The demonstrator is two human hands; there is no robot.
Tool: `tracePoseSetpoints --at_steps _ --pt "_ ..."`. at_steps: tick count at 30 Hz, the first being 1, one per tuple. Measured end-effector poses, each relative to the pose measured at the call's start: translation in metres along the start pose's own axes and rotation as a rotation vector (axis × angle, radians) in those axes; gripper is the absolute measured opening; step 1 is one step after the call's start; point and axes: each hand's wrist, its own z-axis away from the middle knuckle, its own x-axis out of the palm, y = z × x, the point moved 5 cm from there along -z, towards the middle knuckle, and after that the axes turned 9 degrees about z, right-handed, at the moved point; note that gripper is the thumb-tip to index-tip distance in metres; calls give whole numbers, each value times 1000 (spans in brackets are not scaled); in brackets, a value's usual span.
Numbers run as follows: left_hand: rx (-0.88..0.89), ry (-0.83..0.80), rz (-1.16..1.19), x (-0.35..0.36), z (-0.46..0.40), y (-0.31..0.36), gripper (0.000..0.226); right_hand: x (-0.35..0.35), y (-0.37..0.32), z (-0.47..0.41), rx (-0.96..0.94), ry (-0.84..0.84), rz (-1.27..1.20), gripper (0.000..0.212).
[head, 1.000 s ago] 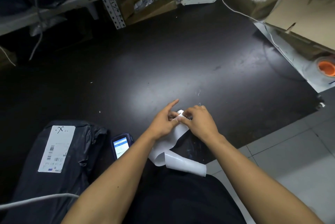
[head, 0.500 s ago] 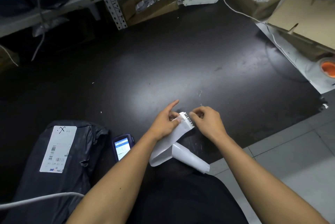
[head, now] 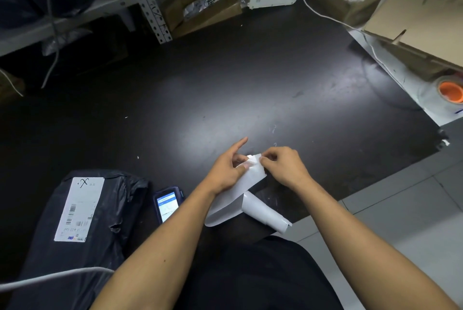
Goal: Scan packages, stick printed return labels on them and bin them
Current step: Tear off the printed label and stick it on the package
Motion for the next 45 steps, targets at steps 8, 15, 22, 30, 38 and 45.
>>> tracePoseSetpoints --at_steps 8,15,22,30,38,45 --pt "-85 88 23 -8 0 -8 70 -24 22 -1 182 121 -187 14" --pt "-84 250 -37 -14 9 -4 65 -48 3 8 64 476 -224 16" --pt "36 500 185 -36 28 48 27 -23 -61 22 -456 782 135 17" --pt "-38 608 403 -70 52 45 42 15 -103 33 -810 857 347 20" --pt "-35 599 299 -107 90 18 52 40 -107 23 -582 369 -48 38" --pt "-65 474 263 -141 143 -7 65 96 -177 33 -310 -342 -440 37"
